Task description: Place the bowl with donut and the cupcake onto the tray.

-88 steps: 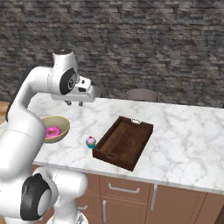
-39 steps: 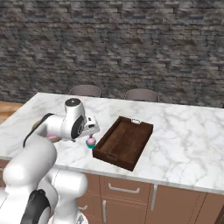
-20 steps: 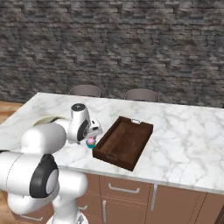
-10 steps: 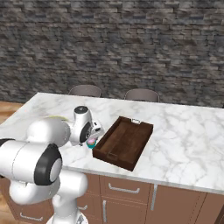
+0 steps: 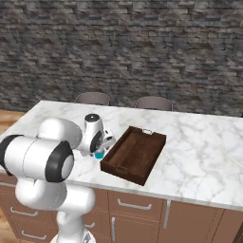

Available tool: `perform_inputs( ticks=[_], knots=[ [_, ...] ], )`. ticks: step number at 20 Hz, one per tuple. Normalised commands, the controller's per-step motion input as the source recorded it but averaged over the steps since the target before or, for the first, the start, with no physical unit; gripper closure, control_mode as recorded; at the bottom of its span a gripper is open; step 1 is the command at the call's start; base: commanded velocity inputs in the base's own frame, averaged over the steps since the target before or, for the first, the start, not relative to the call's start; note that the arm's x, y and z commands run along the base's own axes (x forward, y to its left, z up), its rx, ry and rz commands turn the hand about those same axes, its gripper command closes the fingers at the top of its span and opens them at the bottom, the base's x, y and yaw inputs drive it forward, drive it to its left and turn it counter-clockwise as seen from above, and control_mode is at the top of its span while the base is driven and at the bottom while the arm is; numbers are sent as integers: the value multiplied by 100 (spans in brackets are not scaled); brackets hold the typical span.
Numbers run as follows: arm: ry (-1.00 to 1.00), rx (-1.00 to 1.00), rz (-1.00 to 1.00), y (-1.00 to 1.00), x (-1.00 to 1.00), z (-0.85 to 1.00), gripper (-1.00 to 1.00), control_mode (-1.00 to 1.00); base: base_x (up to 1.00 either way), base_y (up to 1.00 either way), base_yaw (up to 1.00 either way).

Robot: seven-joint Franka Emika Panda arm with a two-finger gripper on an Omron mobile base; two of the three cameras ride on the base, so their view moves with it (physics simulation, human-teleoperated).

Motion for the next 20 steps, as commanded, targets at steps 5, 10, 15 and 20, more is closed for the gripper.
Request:
perform_inputs(
  ticks=[5, 10, 15, 20],
  knots=[
    [0, 0, 2, 0, -1, -39, 100, -100, 0, 0, 0],
    [-3, 0, 0, 0, -21, -12, 100, -100, 0, 0, 0],
    [-15, 0, 0, 0, -35, 42, 100, -100, 0, 0, 0],
    [-14, 0, 0, -3, -9, 52, 100, -100, 0, 0, 0]
  ],
)
